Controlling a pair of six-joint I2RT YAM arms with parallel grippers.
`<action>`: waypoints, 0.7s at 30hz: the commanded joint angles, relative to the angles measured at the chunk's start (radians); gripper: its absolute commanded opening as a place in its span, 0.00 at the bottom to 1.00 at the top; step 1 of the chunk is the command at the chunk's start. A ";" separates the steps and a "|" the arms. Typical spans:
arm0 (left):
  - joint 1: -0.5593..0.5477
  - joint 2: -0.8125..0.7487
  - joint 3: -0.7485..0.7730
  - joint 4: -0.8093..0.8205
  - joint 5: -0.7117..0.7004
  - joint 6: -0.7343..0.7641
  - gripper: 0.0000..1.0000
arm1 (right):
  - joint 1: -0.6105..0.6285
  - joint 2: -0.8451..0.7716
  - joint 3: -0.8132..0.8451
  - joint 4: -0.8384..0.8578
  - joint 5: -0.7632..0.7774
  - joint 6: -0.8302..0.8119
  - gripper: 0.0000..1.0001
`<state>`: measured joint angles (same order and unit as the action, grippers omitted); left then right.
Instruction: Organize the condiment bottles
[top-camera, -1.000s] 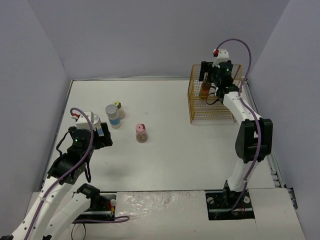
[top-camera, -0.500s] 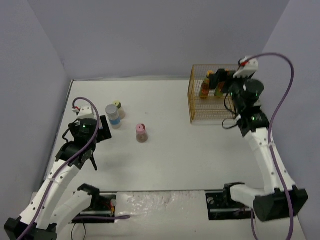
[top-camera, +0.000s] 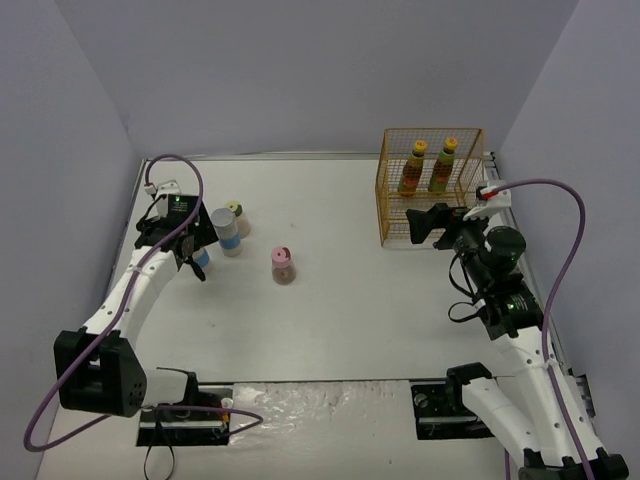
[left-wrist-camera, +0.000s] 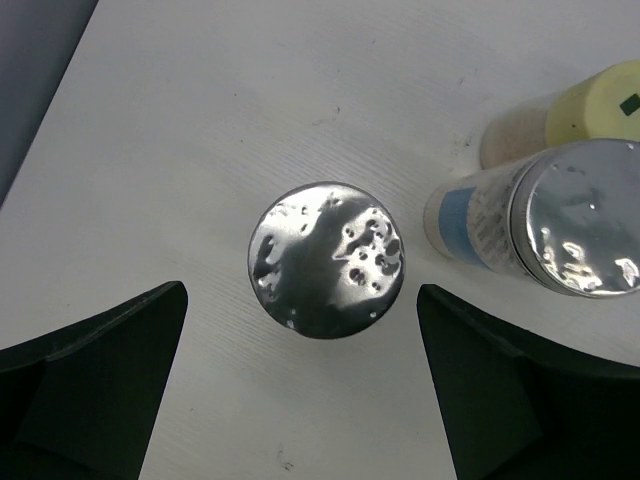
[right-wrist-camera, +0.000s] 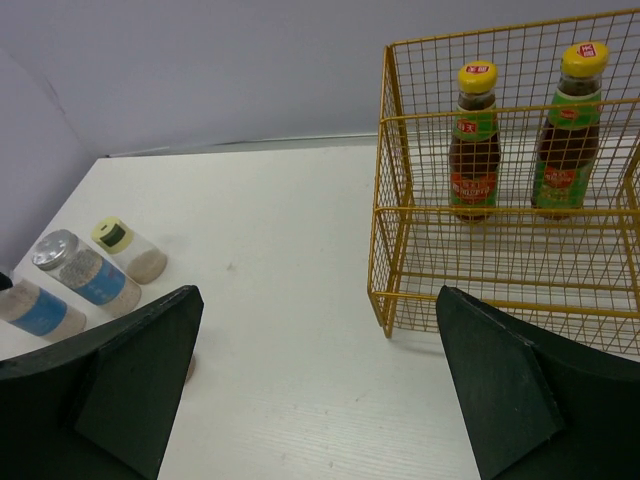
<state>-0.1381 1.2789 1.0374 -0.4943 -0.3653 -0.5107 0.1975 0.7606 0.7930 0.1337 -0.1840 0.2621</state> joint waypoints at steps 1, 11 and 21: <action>0.043 0.054 0.058 0.066 0.049 -0.023 0.97 | 0.015 -0.041 -0.011 0.049 -0.011 0.009 1.00; 0.103 0.141 0.057 0.109 0.149 -0.017 0.64 | 0.023 -0.069 -0.033 0.039 -0.016 -0.005 1.00; 0.045 -0.076 0.000 -0.028 0.221 0.005 0.08 | 0.028 -0.081 -0.025 0.019 -0.002 -0.011 1.00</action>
<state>-0.0439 1.3614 1.0156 -0.4697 -0.1747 -0.5236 0.2175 0.6825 0.7547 0.0964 -0.1894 0.2607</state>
